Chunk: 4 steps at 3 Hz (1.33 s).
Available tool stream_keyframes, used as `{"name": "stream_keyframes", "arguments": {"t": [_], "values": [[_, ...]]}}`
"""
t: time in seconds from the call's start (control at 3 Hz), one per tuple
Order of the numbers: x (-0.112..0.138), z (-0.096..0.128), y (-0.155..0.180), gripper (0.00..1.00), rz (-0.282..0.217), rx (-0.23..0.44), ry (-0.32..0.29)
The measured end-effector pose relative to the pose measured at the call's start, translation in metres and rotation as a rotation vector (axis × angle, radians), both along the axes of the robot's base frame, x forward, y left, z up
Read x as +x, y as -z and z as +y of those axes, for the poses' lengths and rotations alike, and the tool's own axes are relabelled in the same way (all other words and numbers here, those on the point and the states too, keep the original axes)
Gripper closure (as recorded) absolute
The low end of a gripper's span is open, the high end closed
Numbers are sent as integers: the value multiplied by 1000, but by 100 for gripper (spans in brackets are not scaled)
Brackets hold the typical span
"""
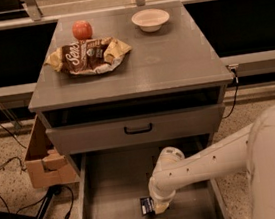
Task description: Pick rxbar blueberry from middle drawer and place on counter
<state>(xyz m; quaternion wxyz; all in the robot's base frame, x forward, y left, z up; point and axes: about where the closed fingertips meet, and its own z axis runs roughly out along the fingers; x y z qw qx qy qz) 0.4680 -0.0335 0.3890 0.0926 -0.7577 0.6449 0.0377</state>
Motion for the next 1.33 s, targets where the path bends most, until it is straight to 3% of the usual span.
{"name": "stream_keyframes", "arguments": {"t": [0.33,0.67,1.33], "values": [[-27,5,-39,100,-1,-31,-55],[-45,6,-93,100,-16,-10,-80],[-77,-9,-253,100,-103,18,-104]]}}
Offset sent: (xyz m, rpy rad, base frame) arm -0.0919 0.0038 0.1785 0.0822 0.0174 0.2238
